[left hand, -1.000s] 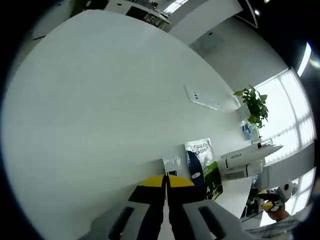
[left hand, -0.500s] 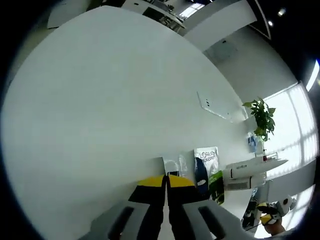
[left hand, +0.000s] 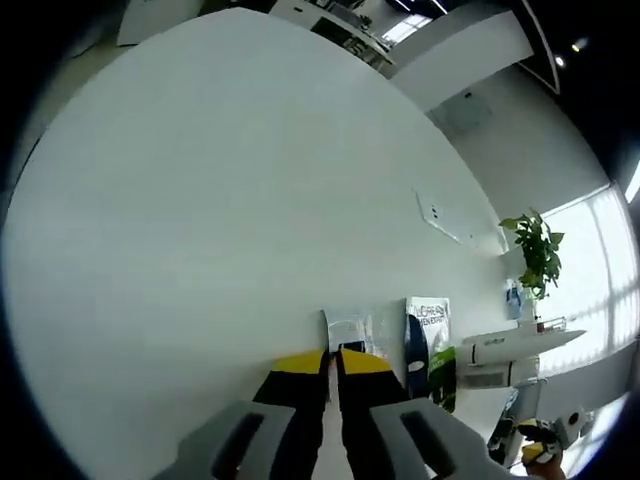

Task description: Arrange the skincare products in the storage area until every visible bottle or jar stands upright without overlapping.

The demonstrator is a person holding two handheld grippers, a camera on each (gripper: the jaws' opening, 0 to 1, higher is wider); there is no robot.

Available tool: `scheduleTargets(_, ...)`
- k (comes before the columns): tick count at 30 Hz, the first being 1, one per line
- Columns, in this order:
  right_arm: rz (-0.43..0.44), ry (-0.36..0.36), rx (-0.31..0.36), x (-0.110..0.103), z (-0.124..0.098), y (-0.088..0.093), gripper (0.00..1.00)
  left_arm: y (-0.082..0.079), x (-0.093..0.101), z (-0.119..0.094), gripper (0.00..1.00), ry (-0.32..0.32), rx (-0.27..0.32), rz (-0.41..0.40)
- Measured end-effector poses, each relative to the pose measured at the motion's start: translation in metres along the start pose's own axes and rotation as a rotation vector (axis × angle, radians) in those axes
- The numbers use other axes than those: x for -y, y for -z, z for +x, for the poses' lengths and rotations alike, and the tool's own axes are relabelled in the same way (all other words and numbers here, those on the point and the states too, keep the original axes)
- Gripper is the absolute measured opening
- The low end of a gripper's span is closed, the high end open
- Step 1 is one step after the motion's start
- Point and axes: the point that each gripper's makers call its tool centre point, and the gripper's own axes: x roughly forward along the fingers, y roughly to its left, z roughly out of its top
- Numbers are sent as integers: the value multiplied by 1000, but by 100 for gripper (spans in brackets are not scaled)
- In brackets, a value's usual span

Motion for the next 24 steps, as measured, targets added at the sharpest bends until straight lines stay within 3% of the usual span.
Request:
scheduleTargets(5,-4,-3,-2,0,1,-1,26,-3,2,0,11,5,-1,-6)
scheduleTargets(8,-4,-5,3,0,2,-2,26,-3,2,-2,15,-13,-10,53)
scheduleTargets(12,-14,-8,7,-2,1,-4,26,-8,-1,-11,30,-34,15,73)
scheduleTargets(15,-17,-12,12,-4,1,-5,26,-6,-2,-24,36,-40,18,106)
scheduleTargets(19,-35,-24,12,-9,0,-3,27,-1,-6,-53,44,-55,28,211)
scheduleTargets(24,-49,-39,28,-19,-4,-4,28,19,-11,-82,61,-59,16,311)
